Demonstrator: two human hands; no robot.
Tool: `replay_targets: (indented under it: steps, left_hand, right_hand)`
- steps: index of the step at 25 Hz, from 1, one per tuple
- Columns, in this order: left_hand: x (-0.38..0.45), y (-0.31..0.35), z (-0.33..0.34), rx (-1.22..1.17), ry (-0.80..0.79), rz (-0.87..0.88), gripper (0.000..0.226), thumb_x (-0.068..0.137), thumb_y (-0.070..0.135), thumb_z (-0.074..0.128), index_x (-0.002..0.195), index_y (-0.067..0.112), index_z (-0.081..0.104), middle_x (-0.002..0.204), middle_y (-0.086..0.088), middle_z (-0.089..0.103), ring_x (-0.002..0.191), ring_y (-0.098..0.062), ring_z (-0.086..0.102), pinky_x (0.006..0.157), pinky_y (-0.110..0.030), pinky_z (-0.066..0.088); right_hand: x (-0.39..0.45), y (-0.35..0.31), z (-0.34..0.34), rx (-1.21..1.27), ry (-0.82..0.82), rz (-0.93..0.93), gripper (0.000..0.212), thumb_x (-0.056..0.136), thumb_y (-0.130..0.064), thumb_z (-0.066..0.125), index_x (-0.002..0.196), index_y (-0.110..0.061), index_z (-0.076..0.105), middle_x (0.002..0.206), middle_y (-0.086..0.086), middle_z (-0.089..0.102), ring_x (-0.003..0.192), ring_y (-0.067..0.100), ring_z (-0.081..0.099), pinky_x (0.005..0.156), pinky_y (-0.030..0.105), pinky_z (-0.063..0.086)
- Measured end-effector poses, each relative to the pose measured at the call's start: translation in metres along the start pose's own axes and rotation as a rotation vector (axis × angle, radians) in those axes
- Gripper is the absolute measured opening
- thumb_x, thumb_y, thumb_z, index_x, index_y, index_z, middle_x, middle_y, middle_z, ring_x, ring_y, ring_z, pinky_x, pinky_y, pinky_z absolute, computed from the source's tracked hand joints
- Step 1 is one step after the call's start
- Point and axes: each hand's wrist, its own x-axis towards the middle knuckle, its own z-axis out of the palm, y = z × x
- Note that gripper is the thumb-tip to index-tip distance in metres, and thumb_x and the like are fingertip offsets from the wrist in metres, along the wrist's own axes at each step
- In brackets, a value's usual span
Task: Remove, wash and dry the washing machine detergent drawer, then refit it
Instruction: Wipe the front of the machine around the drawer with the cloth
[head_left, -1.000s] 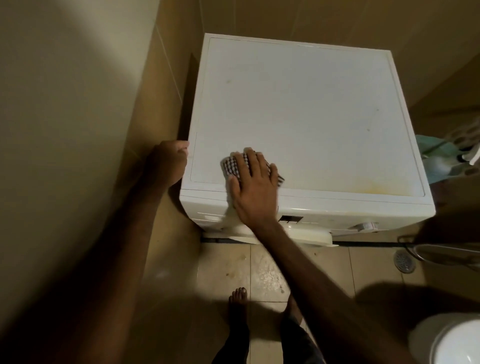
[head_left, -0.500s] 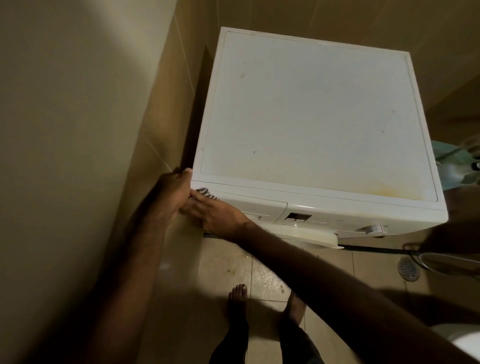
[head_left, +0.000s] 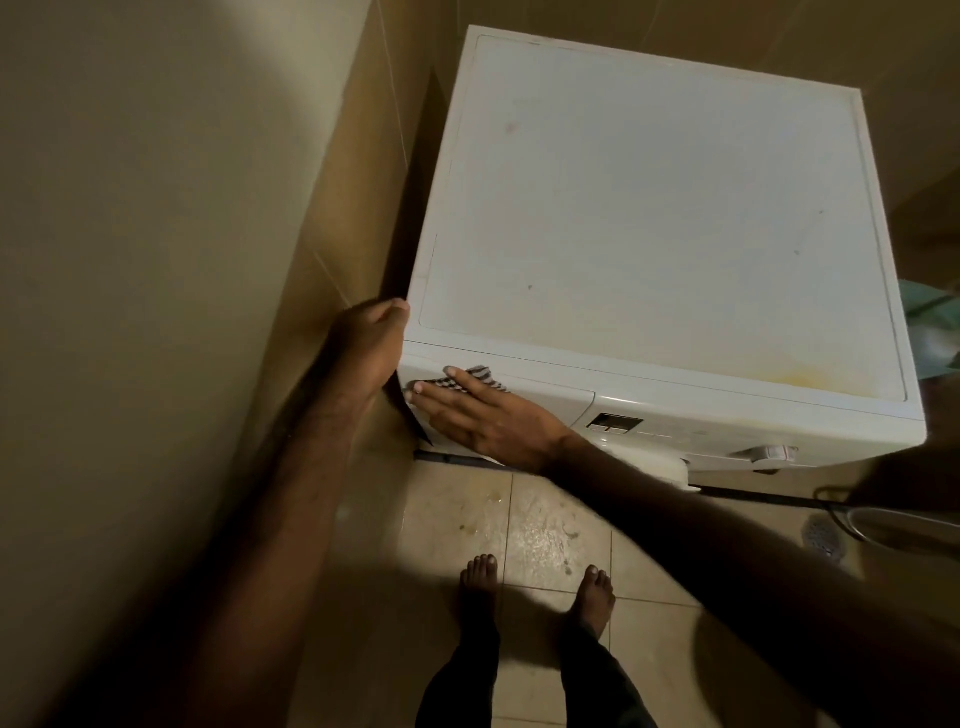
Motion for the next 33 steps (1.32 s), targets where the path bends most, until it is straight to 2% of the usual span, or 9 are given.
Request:
replay_targets:
  steps: [5, 10, 13, 16, 19, 23, 29, 31, 33]
  left_hand:
    - [0.001, 0.01, 0.004, 0.04, 0.016, 0.04, 0.032, 0.094, 0.048, 0.044, 0.076, 0.028, 0.062, 0.111, -0.017, 0.072, 0.107, -0.038, 0.067, 0.097, -0.057, 0.055]
    - [-0.001, 0.019, 0.003, -0.02, -0.012, 0.028, 0.031, 0.091, 0.047, 0.047, 0.084, 0.024, 0.066, 0.11, -0.022, 0.072, 0.097, -0.036, 0.07, 0.089, -0.052, 0.057]
    - [-0.006, 0.021, 0.002, -0.051, -0.016, 0.005, 0.024, 0.103, 0.035, 0.048, 0.106, 0.023, 0.069, 0.109, -0.015, 0.073, 0.095, -0.028, 0.066, 0.094, -0.053, 0.056]
    - [-0.008, 0.021, 0.002, -0.036, -0.028, -0.003, 0.033, 0.105, 0.032, 0.047, 0.131, 0.02, 0.064, 0.116, -0.01, 0.071, 0.104, -0.026, 0.065, 0.091, -0.048, 0.056]
    - [-0.007, 0.011, -0.001, -0.018, -0.033, -0.011, 0.042, 0.097, 0.046, 0.045, 0.12, 0.022, 0.07, 0.115, -0.011, 0.075, 0.108, -0.032, 0.069, 0.095, -0.049, 0.057]
    - [-0.014, 0.01, 0.0, 0.104, 0.074, 0.019, 0.053, 0.093, 0.053, 0.039, 0.117, 0.018, 0.071, 0.114, -0.006, 0.073, 0.102, -0.027, 0.068, 0.1, -0.046, 0.053]
    - [-0.022, 0.04, 0.014, 0.127, 0.343, 0.267, 0.04, 0.11, 0.03, 0.035, 0.119, 0.01, 0.068, 0.11, -0.004, 0.064, 0.082, -0.007, 0.056, 0.071, -0.015, 0.04]
    - [-0.02, 0.03, 0.022, 0.169, 0.213, 0.374, 0.046, 0.11, 0.041, 0.029, 0.138, 0.018, 0.059, 0.131, 0.002, 0.061, 0.114, -0.011, 0.062, 0.091, -0.01, 0.043]
    - [-0.014, 0.023, 0.028, 0.284, 0.093, 0.491, 0.057, 0.108, 0.052, 0.022, 0.158, 0.027, 0.034, 0.164, 0.004, 0.037, 0.152, -0.013, 0.032, 0.123, -0.033, 0.029]
  right_hand:
    - [-0.056, -0.001, 0.021, 0.073, 0.051, -0.051, 0.058, 0.102, -0.005, 0.057, 0.157, 0.001, 0.038, 0.169, 0.025, 0.026, 0.159, 0.039, 0.023, 0.128, 0.055, 0.006]
    - [-0.122, 0.002, 0.029, 0.2, 0.055, -0.038, 0.051, 0.102, 0.018, 0.018, 0.15, 0.01, 0.037, 0.16, 0.026, 0.041, 0.151, 0.039, 0.039, 0.125, 0.056, 0.019]
    - [-0.062, -0.023, 0.034, 0.163, 0.035, -0.115, 0.053, 0.101, 0.002, 0.053, 0.153, 0.003, 0.042, 0.167, 0.024, 0.03, 0.158, 0.039, 0.026, 0.131, 0.053, 0.018]
    - [0.019, -0.033, 0.034, 0.308, -0.141, -0.158, 0.057, 0.11, -0.015, 0.048, 0.164, -0.01, 0.029, 0.174, 0.011, 0.021, 0.16, 0.028, 0.024, 0.128, 0.043, 0.029]
    - [0.067, -0.025, 0.021, 0.402, -0.338, -0.158, 0.054, 0.11, -0.035, 0.048, 0.16, -0.013, 0.041, 0.171, 0.012, 0.03, 0.16, 0.03, 0.025, 0.132, 0.048, 0.016]
    - [0.08, -0.004, -0.013, 0.263, -0.044, 0.206, 0.066, 0.105, -0.025, 0.052, 0.164, -0.009, 0.027, 0.17, 0.02, 0.028, 0.159, 0.041, 0.021, 0.127, 0.062, 0.006]
    - [0.101, 0.037, -0.043, 0.872, -0.07, 1.042, 0.076, 0.106, -0.054, 0.044, 0.168, -0.018, 0.017, 0.175, 0.014, 0.015, 0.162, 0.035, 0.012, 0.125, 0.071, 0.009]
    - [0.106, 0.06, -0.034, 1.047, -0.119, 1.133, 0.074, 0.108, -0.051, 0.044, 0.168, -0.018, 0.017, 0.176, 0.013, 0.008, 0.163, 0.031, 0.006, 0.127, 0.065, 0.011]
    - [0.103, 0.085, -0.023, 1.115, -0.139, 1.146, 0.071, 0.11, -0.051, 0.04, 0.169, -0.02, 0.013, 0.177, 0.011, 0.003, 0.164, 0.028, 0.001, 0.128, 0.061, 0.009]
